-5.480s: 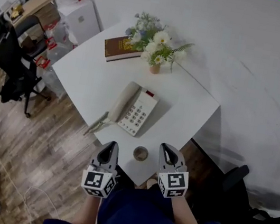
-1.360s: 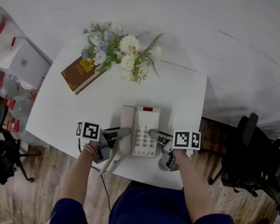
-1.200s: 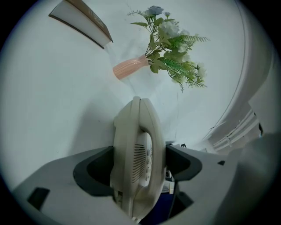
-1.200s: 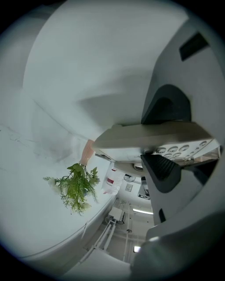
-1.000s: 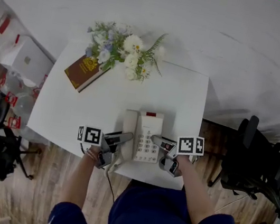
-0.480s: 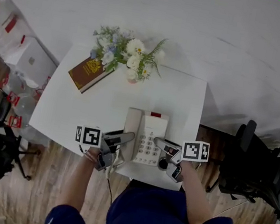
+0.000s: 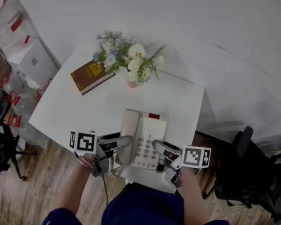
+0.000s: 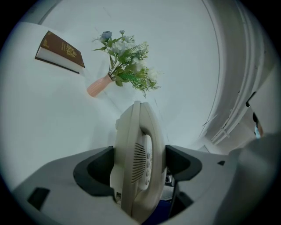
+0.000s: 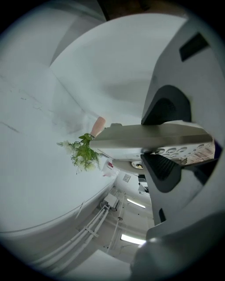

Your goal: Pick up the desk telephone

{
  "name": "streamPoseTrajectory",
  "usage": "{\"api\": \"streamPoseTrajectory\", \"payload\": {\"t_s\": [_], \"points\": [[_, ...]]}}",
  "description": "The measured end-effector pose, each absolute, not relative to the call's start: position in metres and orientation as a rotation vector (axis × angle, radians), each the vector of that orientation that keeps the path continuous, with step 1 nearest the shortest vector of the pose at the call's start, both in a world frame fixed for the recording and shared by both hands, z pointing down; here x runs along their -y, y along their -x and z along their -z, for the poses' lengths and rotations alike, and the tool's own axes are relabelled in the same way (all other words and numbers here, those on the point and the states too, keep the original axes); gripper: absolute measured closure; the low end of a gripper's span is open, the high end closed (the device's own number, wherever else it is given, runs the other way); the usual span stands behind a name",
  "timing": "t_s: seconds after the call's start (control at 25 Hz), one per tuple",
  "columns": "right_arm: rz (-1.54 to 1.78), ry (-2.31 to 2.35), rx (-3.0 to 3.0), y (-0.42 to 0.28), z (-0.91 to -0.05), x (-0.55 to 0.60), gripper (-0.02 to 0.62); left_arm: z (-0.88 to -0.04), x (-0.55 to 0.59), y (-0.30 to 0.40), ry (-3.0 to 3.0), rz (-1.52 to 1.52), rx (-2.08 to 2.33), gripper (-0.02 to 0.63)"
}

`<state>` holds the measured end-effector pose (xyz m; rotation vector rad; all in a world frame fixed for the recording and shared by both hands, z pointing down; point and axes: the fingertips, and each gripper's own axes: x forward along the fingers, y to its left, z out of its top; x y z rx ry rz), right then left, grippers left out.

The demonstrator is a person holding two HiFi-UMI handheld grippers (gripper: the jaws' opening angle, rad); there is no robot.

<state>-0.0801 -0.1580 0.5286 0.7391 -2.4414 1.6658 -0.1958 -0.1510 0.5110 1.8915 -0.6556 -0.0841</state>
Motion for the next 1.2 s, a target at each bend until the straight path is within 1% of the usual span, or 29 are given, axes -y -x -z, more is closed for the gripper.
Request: {"api": "streamPoseTrajectory", "payload": {"t_s": [0.2, 0.4, 1.2], "points": [[-1.616, -0.732, 2.477, 0.08, -0.513, 0.15, 0.368, -0.503, 0.139, 0.2, -1.874, 0.069, 0.698, 0.233], [-1.558, -0.754, 2.541, 0.08, -0.491, 0.147, 0.368, -0.478, 0.134, 0.197, -1.91, 0.145, 0.685, 0.233], [-1.375, -0.757, 2.74, 0.077, -0.415, 0.147, 0.368, -0.409, 0.124, 0.194, -2.001, 0.219, 0.717, 0.233]]}}
